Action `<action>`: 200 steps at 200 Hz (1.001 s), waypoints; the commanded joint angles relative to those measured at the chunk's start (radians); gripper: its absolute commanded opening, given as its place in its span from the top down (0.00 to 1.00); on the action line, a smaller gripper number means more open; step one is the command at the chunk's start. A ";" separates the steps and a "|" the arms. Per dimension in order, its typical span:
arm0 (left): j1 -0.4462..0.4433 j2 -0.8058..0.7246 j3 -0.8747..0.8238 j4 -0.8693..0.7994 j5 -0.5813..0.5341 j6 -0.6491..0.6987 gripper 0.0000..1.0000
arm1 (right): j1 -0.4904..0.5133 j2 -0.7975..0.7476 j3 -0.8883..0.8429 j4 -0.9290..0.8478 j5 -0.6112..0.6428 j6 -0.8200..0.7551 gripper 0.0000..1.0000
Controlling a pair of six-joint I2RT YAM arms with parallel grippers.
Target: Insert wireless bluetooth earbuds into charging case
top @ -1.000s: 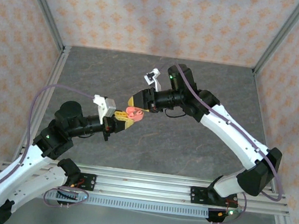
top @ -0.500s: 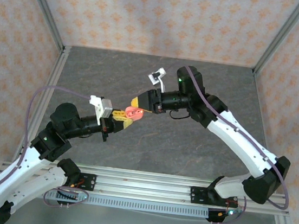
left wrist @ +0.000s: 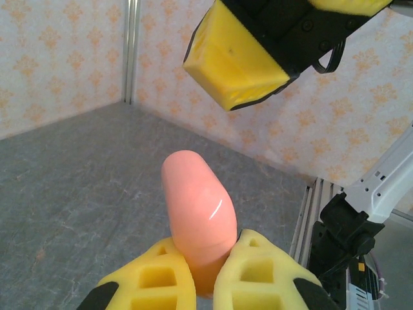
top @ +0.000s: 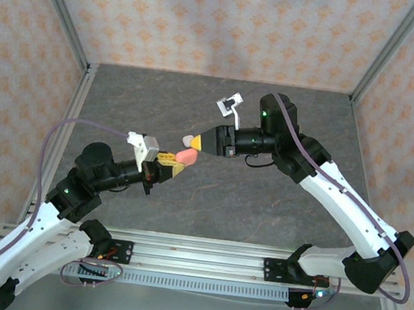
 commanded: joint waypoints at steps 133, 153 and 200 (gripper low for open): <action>0.006 0.152 -0.257 0.165 -0.120 -0.178 0.97 | -0.145 0.022 -0.321 -0.260 0.664 -0.058 0.42; 0.004 0.200 -0.344 0.279 -0.139 -0.262 0.92 | -0.155 0.061 -0.347 -0.266 0.662 -0.058 0.42; 0.001 0.284 -0.394 0.342 -0.192 -0.328 0.89 | -0.183 0.099 -0.441 -0.200 0.723 -0.048 0.40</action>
